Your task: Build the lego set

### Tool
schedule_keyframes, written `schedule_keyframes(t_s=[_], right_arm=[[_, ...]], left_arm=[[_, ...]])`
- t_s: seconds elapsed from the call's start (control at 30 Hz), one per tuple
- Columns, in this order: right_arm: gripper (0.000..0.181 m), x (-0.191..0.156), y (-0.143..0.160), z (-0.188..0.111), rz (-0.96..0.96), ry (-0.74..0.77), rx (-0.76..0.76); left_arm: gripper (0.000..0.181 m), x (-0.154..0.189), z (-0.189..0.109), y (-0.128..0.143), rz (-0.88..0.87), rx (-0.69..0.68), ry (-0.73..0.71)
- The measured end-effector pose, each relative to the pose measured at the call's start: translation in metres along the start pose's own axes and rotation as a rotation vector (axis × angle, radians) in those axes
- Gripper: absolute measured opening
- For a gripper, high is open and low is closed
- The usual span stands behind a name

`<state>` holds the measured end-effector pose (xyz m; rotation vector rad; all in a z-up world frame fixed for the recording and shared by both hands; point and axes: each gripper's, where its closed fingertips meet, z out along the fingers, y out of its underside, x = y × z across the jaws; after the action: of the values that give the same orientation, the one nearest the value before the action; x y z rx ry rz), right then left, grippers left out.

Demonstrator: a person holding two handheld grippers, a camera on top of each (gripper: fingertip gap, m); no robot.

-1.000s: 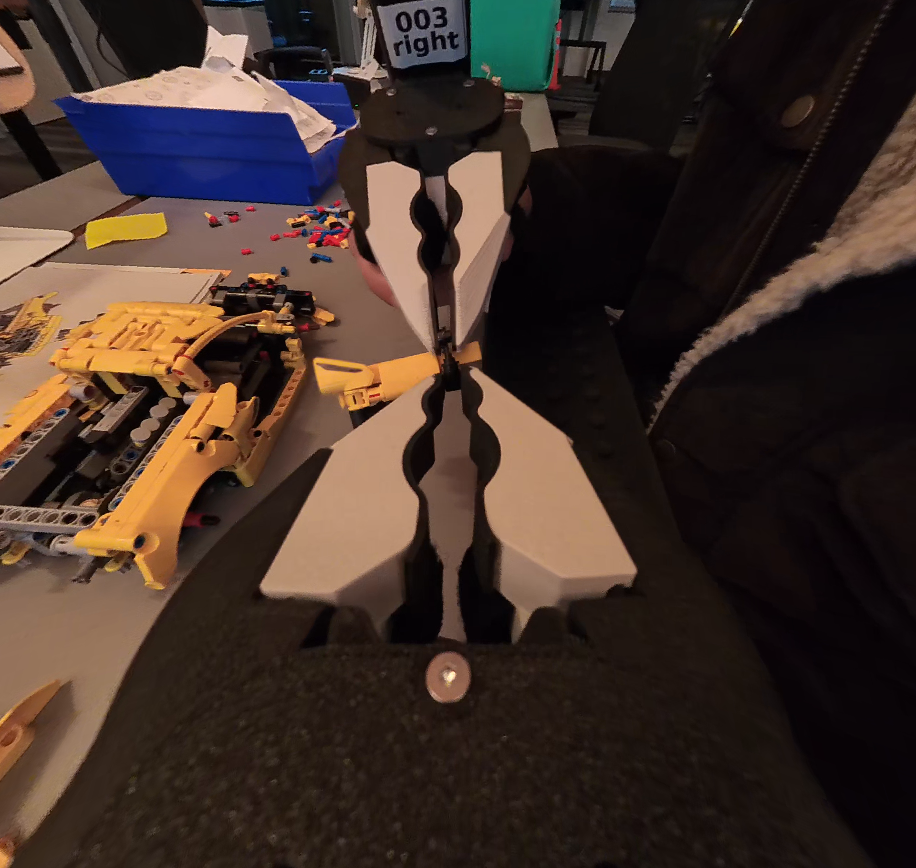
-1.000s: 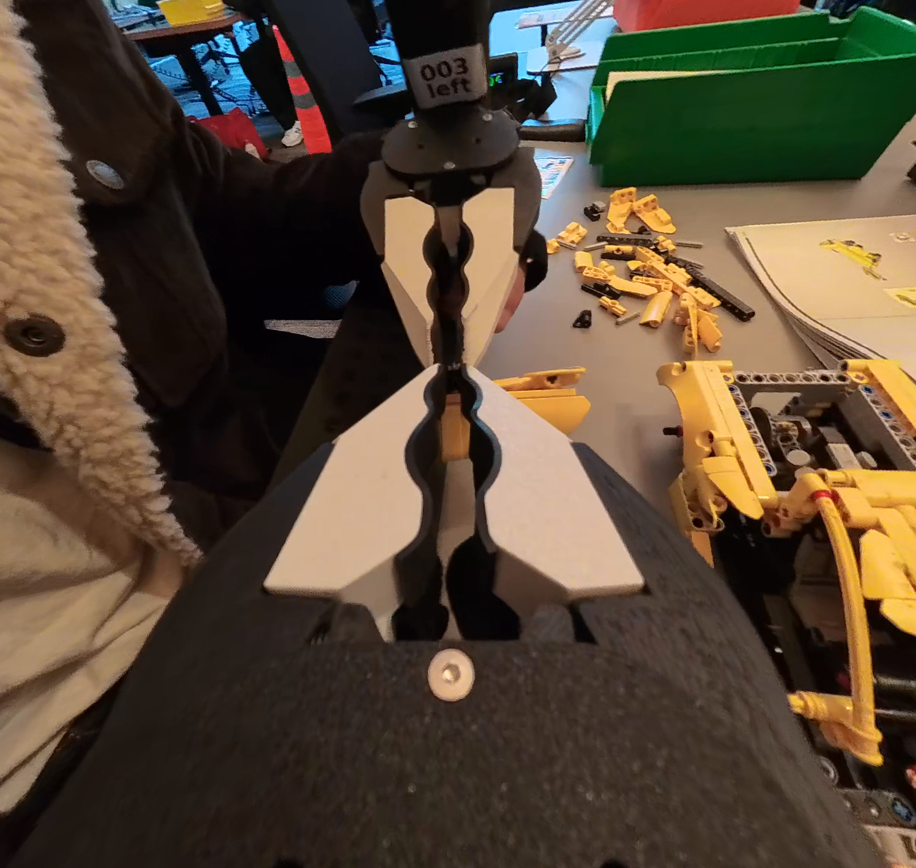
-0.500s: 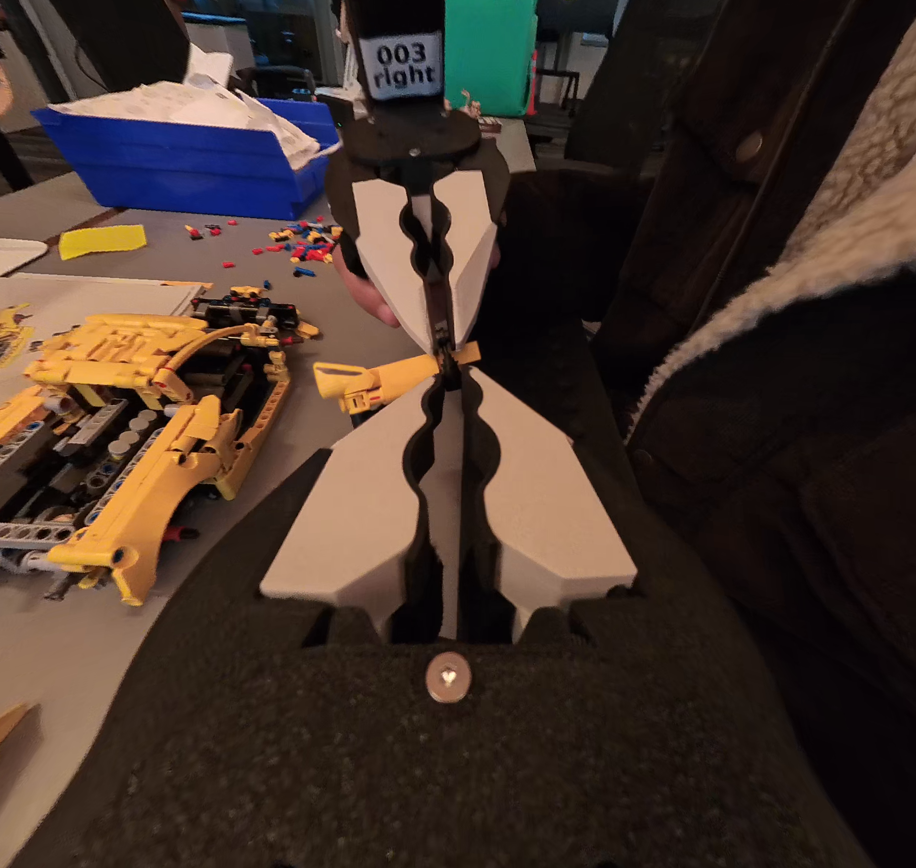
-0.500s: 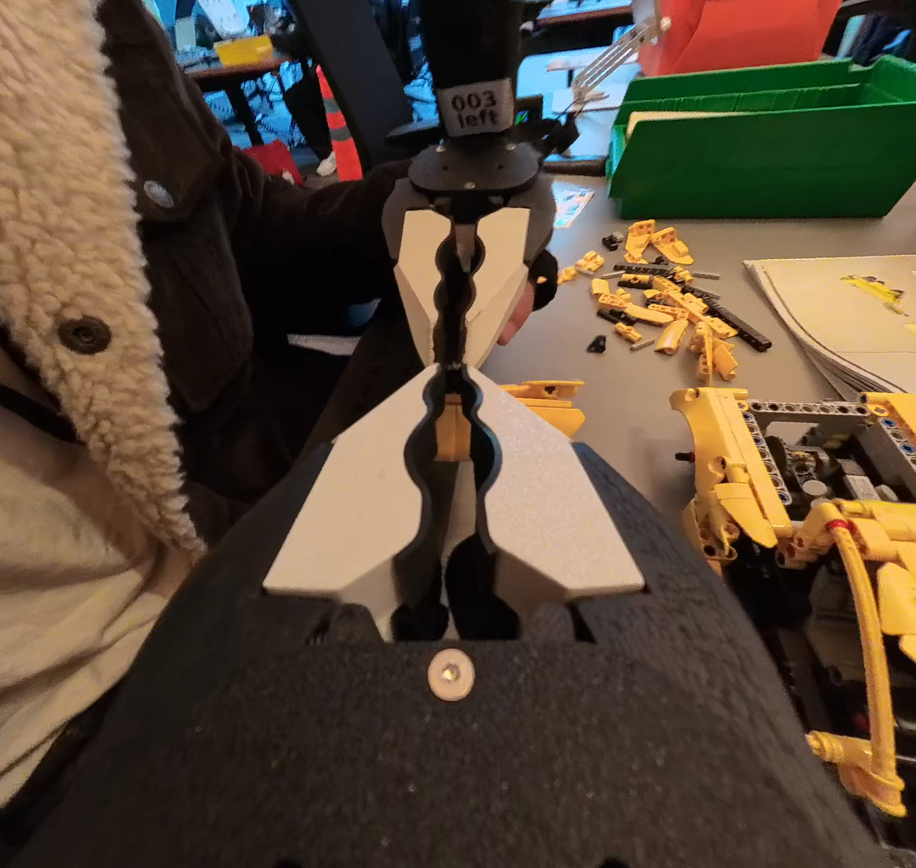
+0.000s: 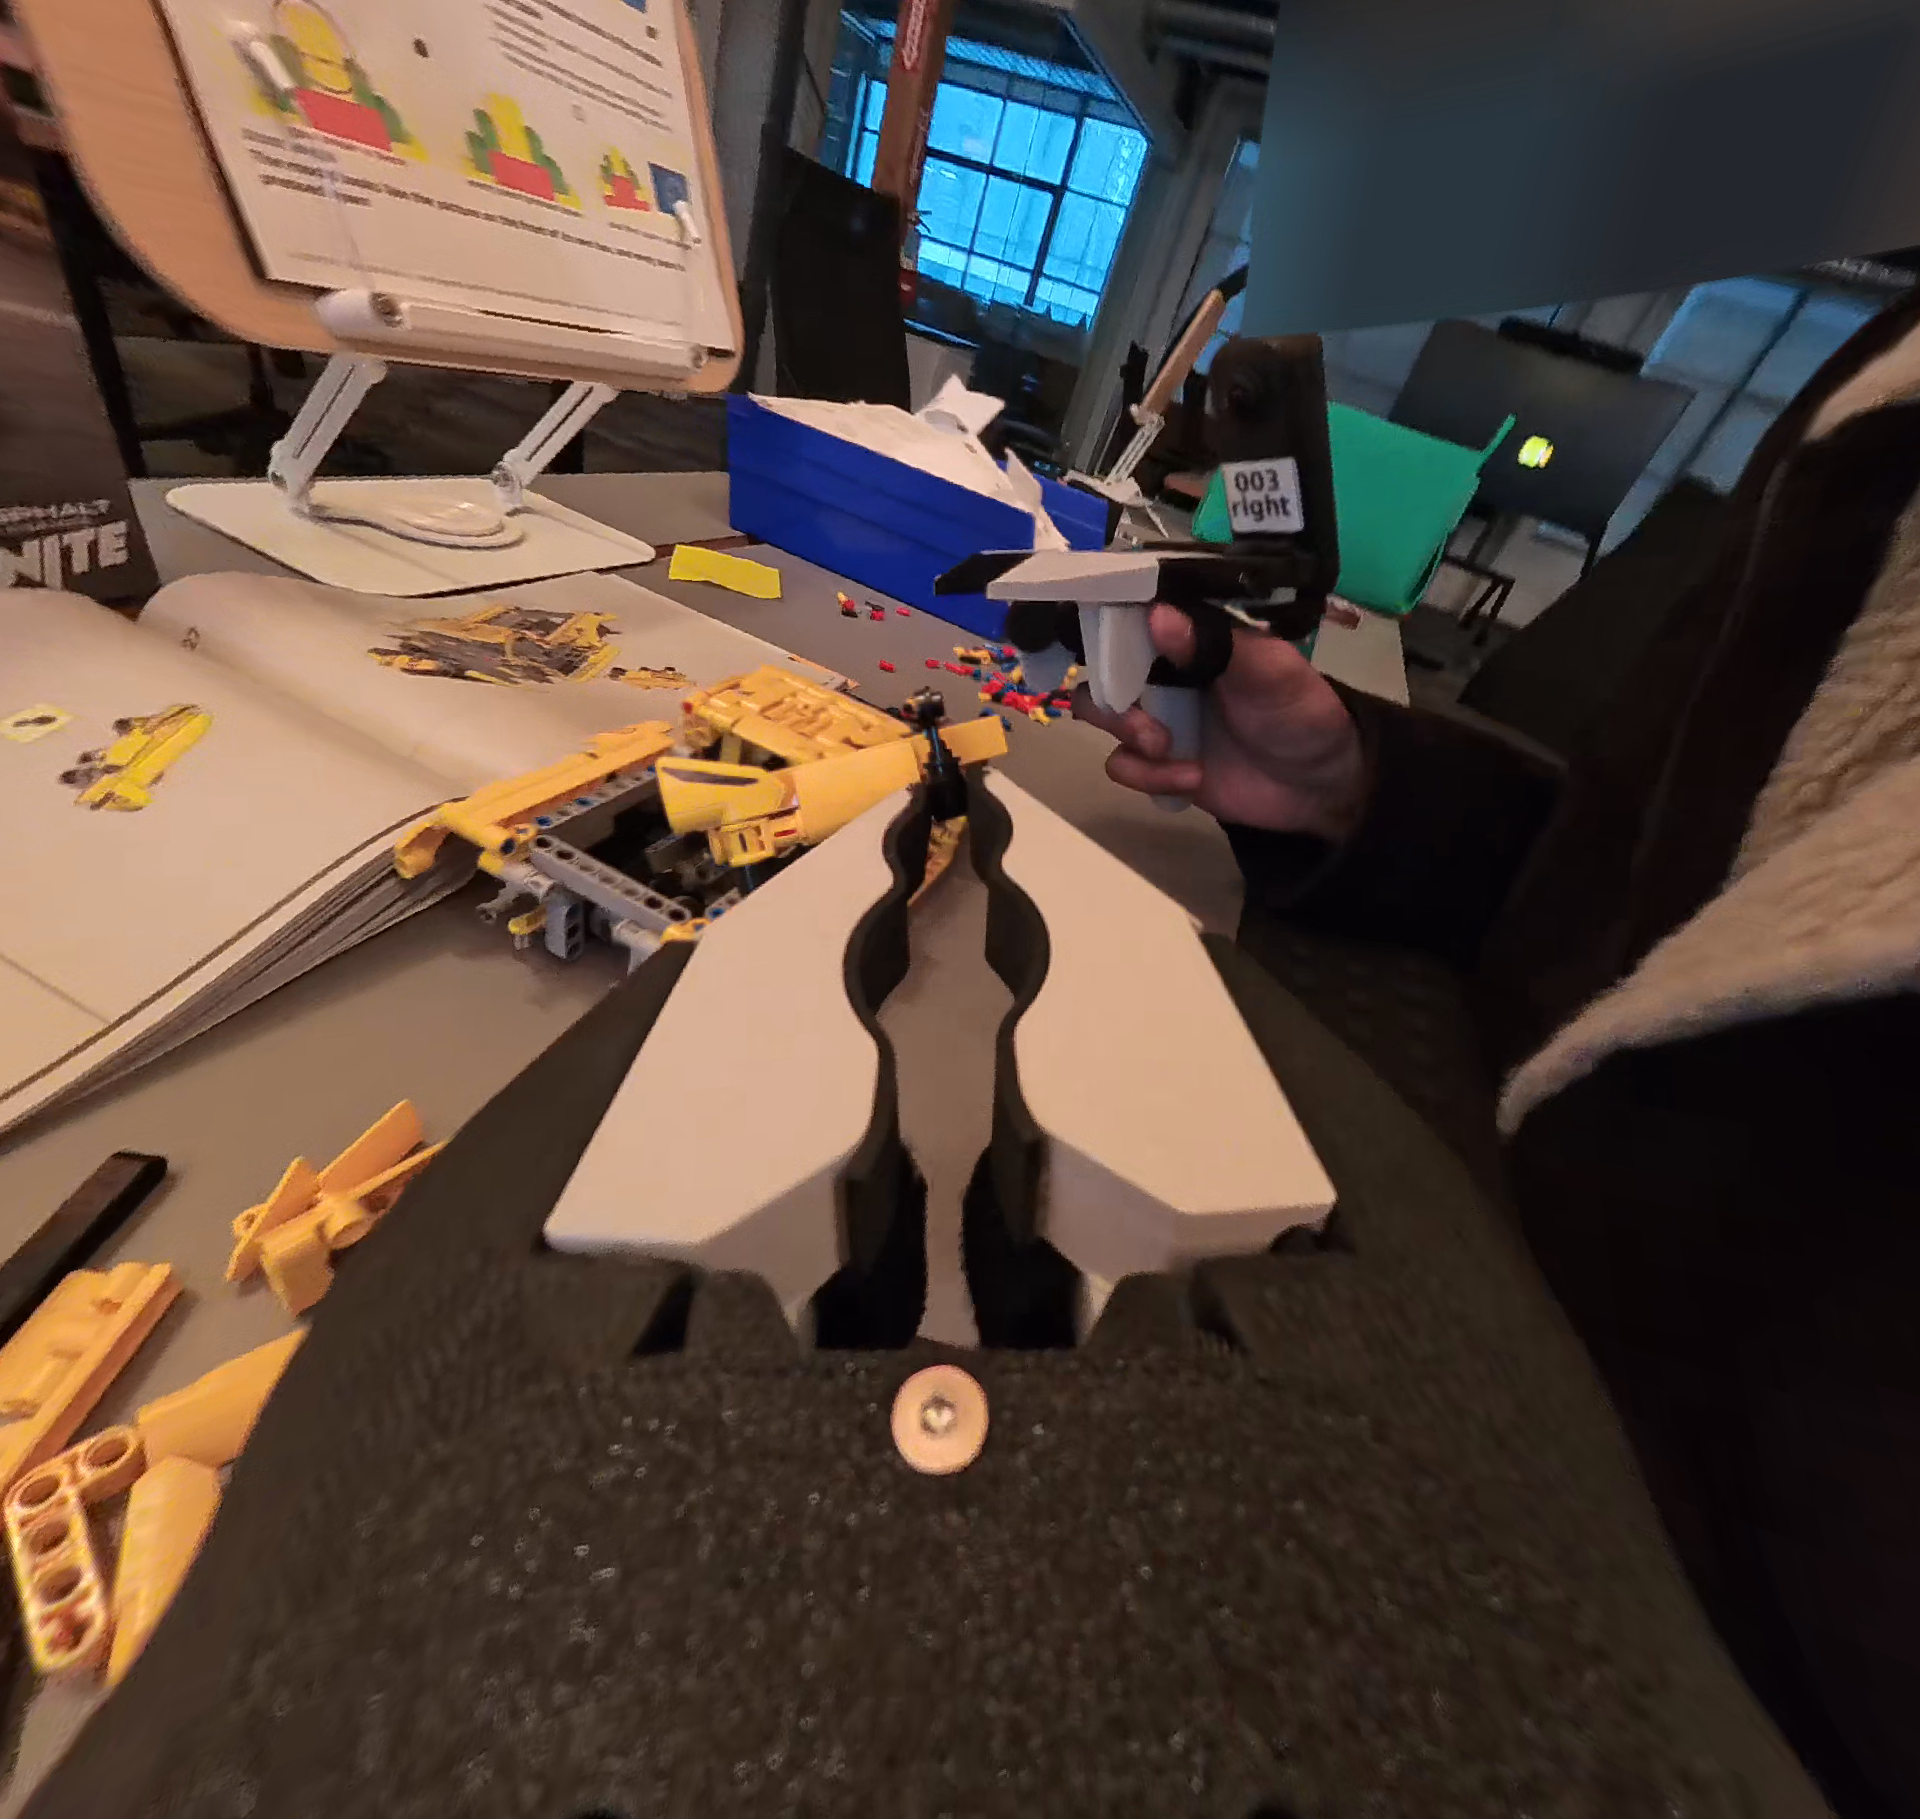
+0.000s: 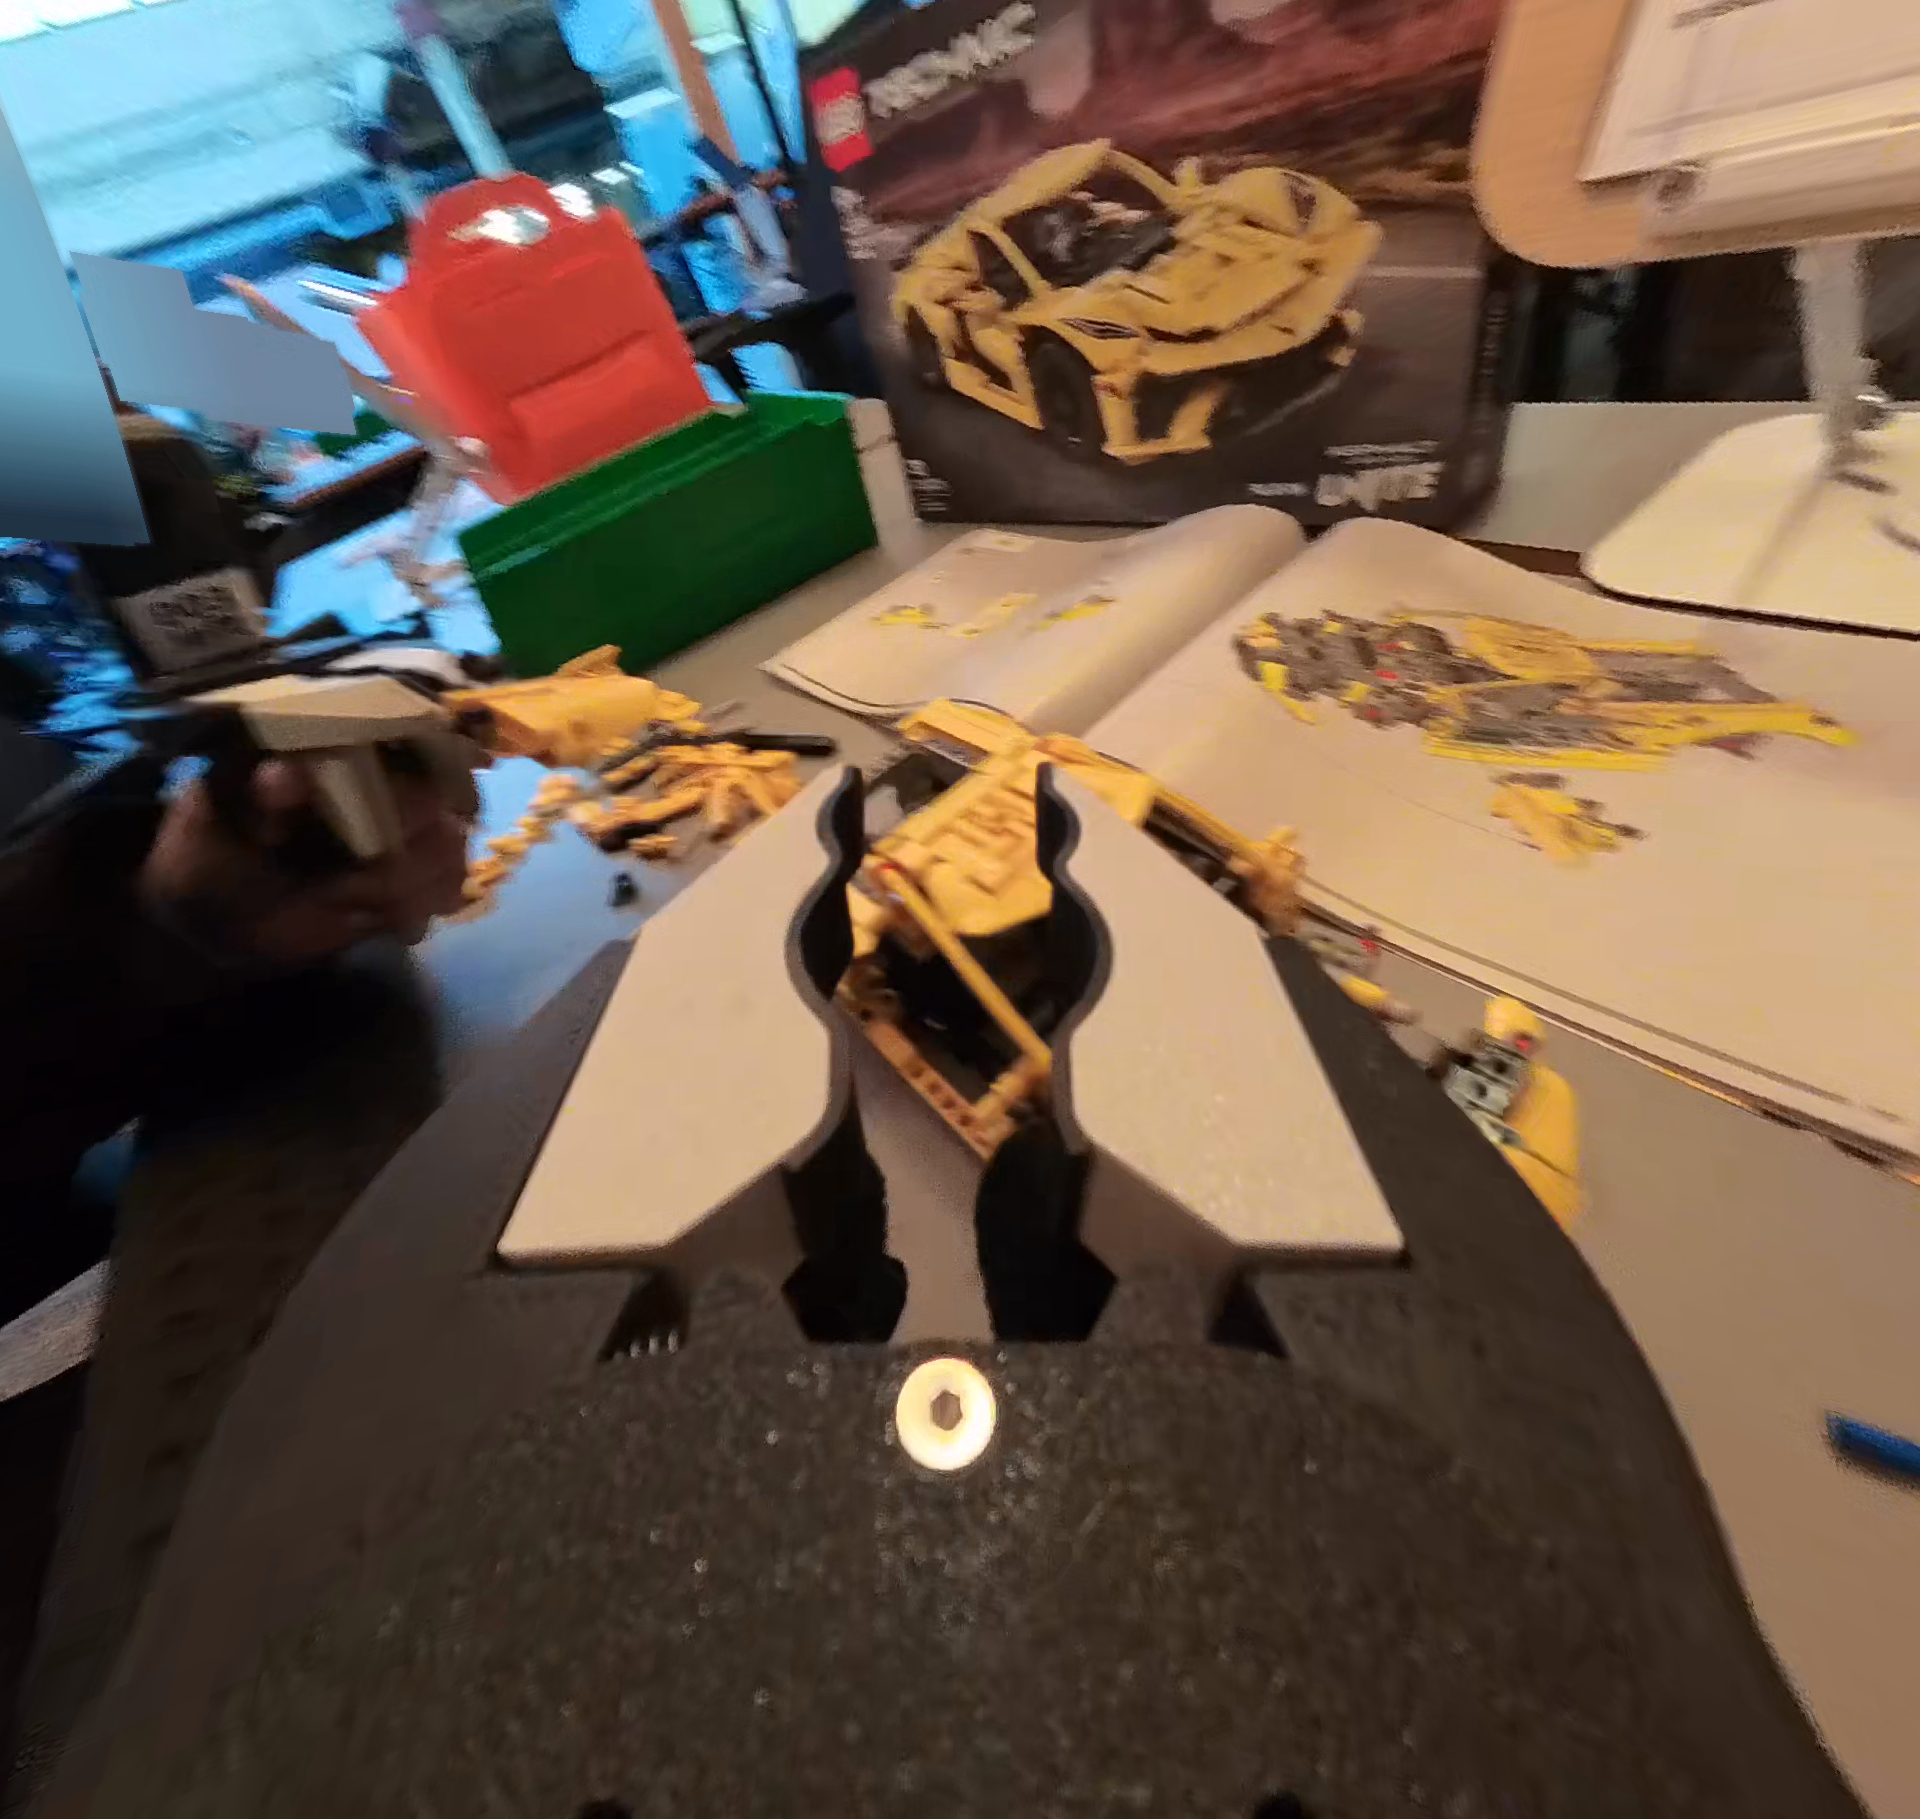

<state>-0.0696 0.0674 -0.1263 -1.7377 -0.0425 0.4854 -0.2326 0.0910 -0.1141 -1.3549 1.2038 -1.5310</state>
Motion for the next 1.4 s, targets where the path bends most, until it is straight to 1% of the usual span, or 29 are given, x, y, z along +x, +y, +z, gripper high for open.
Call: schedule_keyframes(t_s=[0.13,0.23,0.37,0.5,0.77,0.93,1.17,1.4], right_arm=[[0.032,0.035,0.000,-0.008,-0.037,0.150,-0.046],[0.034,0.053,0.004,-0.010,-0.066,0.220,-0.093],[0.033,0.066,0.005,-0.012,-0.048,0.255,-0.105],[0.033,0.076,0.009,-0.015,-0.015,0.277,-0.117],[0.034,0.072,0.014,-0.013,0.026,0.239,-0.126],[0.032,0.067,0.009,-0.014,0.073,0.198,-0.090],[0.031,0.064,0.013,-0.012,0.077,0.181,-0.104],[0.029,0.064,0.014,-0.011,0.092,0.172,-0.104]], left_arm=[[0.007,-0.027,-0.011,-0.006,-0.097,0.027,-0.062],[0.006,-0.045,-0.021,-0.013,-0.144,0.064,-0.107],[0.006,-0.055,-0.027,-0.018,-0.179,0.093,-0.116],[0.006,-0.055,-0.023,-0.019,-0.200,0.094,-0.084],[0.006,-0.047,-0.012,-0.012,-0.185,0.053,-0.030],[0.007,-0.042,-0.007,-0.008,-0.185,0.030,-0.003],[0.007,-0.041,-0.008,-0.012,-0.210,0.058,0.017],[0.007,-0.042,-0.006,-0.009,-0.220,0.045,0.021]])
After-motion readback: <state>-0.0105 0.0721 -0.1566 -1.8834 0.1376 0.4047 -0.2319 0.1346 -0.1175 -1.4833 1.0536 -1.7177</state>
